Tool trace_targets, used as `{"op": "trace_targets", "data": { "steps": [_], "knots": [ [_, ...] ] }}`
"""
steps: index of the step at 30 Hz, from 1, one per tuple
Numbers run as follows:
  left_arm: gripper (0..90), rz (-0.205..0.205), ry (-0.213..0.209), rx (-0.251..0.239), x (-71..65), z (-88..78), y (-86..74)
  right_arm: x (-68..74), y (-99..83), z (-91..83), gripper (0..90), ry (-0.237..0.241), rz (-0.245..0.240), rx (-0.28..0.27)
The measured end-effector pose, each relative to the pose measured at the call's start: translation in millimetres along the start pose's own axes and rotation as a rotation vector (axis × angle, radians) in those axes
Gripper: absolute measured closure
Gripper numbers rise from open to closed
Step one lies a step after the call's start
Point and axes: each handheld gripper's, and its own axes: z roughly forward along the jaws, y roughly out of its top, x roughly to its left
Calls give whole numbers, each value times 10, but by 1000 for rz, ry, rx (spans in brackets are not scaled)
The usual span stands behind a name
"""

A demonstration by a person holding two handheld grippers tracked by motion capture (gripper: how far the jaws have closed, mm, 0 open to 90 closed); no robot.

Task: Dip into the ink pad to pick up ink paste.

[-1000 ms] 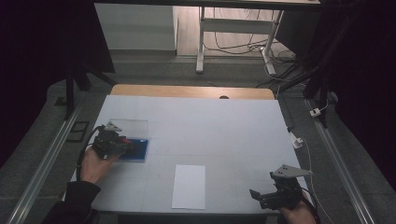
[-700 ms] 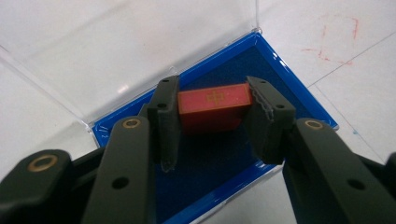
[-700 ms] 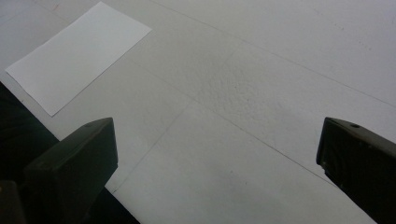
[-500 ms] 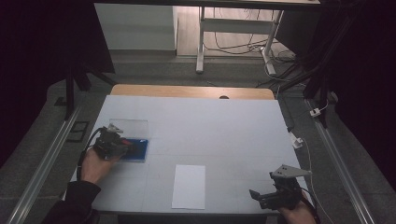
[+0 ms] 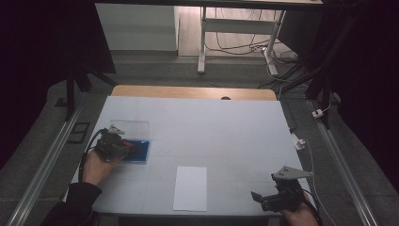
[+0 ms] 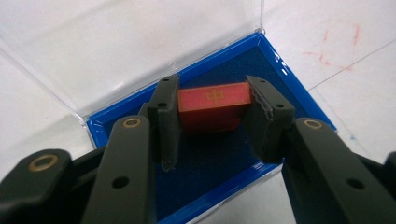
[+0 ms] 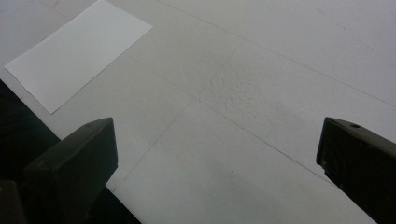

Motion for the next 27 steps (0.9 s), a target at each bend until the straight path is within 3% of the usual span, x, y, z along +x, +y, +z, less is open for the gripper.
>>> {"op": "trace_targets", "data": {
  "steps": [3, 5, 9, 12, 19, 27],
  "knots": [
    [582, 37, 39, 9, -66, 2, 17, 2, 1, 3, 0, -1, 0, 3],
    [582, 32, 36, 9, -59, 3, 16, 3, 3, 2, 0, -3, -2, 7],
    [583, -70, -45, -20, 68, 12, -28, 5, 2, 3, 0, -4, -3, 8],
    [583, -100, -74, -29, 115, 15, -43, 4, 2, 2, 0, -3, -4, 8],
    [582, -23, 2, -14, -5, 10, -19, 8, 2, 6, 0, -2, -11, 10],
    [580, -7, 3, -8, 0, -11, 0, 7, 3, 5, 0, -3, -7, 9]
  ]
}}
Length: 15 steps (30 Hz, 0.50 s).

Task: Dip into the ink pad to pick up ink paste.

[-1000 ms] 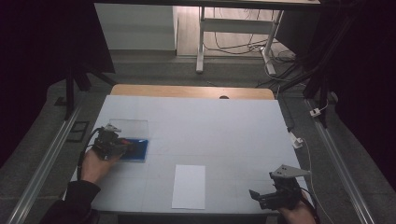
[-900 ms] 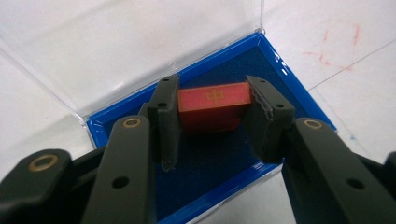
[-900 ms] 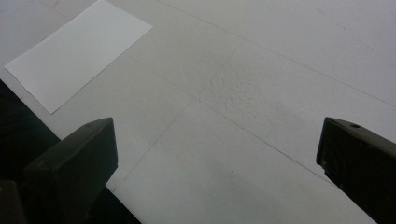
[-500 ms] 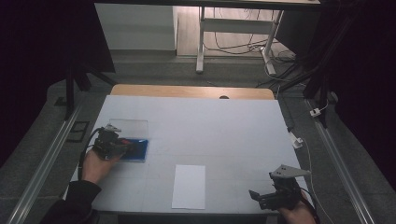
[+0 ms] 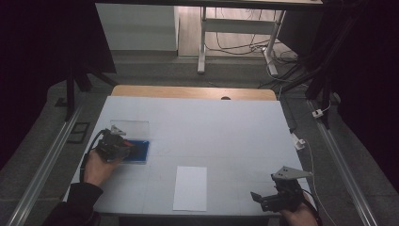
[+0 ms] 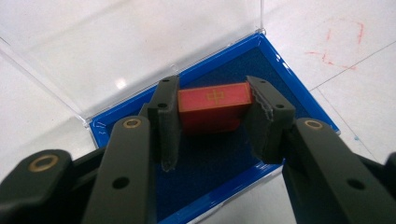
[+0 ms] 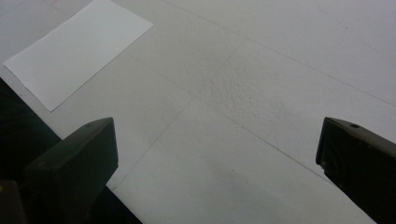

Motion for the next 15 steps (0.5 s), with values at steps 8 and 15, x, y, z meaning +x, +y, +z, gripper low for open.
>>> {"op": "trace_targets", "data": {
  "steps": [8, 15],
  "knots": [
    [579, -68, -13, -81, 80, -183, -8, -1, -2, -3, 0, 2, 1, -1],
    [578, -55, -35, -74, 66, -213, -22, -1, -2, -2, 0, 4, -1, -3]
  ]
}}
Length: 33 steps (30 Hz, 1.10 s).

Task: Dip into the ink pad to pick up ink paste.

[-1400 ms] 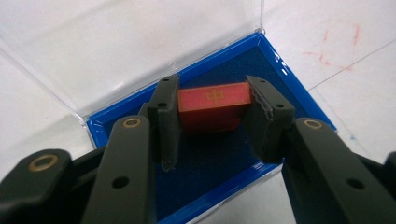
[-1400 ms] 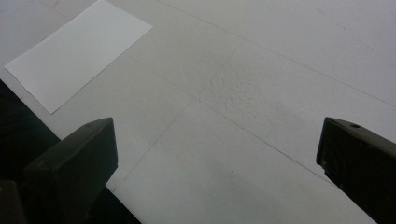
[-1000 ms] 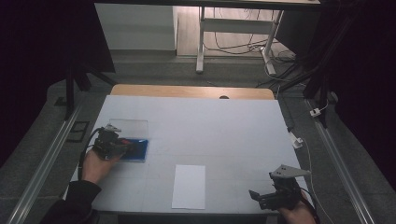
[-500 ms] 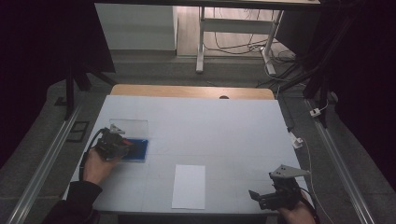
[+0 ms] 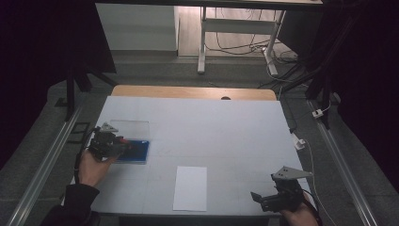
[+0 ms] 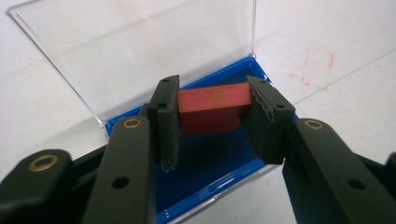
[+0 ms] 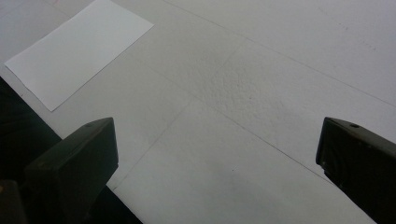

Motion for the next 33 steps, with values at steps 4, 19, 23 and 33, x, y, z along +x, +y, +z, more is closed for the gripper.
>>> {"op": "trace_targets", "data": {
  "steps": [4, 19, 23, 33],
  "knots": [
    [578, -2, -1, 28, 19, 24, -30, 0, -1, -1, 0, 0, 2, -2],
    [579, 5, -14, 88, 37, 139, -74, 1, 0, 2, 0, 0, -2, 3],
    [580, 5, -8, 84, 26, 145, -84, 2, 0, 2, 0, 0, -4, 3],
    [581, 85, 74, 86, -115, 154, -95, 9, 1, 6, 0, -2, -6, 5]
  ]
}}
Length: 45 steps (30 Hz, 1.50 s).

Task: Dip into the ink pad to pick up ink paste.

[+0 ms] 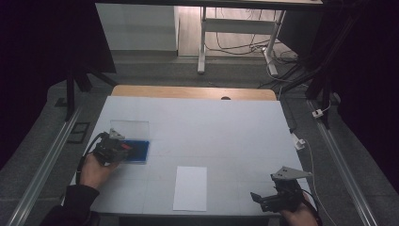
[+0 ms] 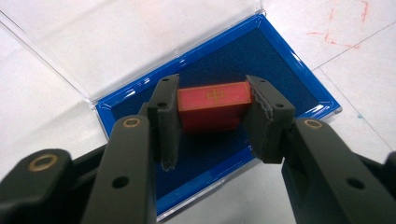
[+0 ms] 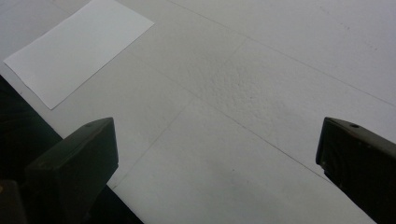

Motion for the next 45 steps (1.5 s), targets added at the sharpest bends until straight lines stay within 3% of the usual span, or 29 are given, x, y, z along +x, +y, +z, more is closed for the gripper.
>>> {"op": "trace_targets", "data": {
  "steps": [5, 10, 14, 17, 19, 23, 25, 39, 45],
  "knots": [
    [582, -84, -74, -25, 117, 13, -42, 0, -1, -1, 0, -1, 0, 0],
    [582, -121, -118, -39, 182, 22, -66, 2, -2, -1, 0, -2, -3, 0],
    [582, -86, -79, -23, 125, 16, -39, 2, -1, 0, 0, -1, -3, 1],
    [581, -29, -20, 2, 31, 7, 1, 2, 0, 4, 0, 0, -4, 3],
    [581, -18, -11, 9, 16, 6, 13, 3, 1, 6, 0, -1, -4, 4],
    [581, -94, -84, -6, 130, 10, -15, 5, 0, 4, 0, -1, -6, 4],
    [580, -111, -102, -13, 163, 10, -30, 2, -1, 3, 0, 0, -4, 3],
    [578, -120, -99, -6, 164, 1, 4, 1, -1, 3, 0, 1, -5, 3],
    [579, -146, -101, -47, 178, -94, 19, 4, -2, 2, 0, 2, -7, 2]
  ]
}}
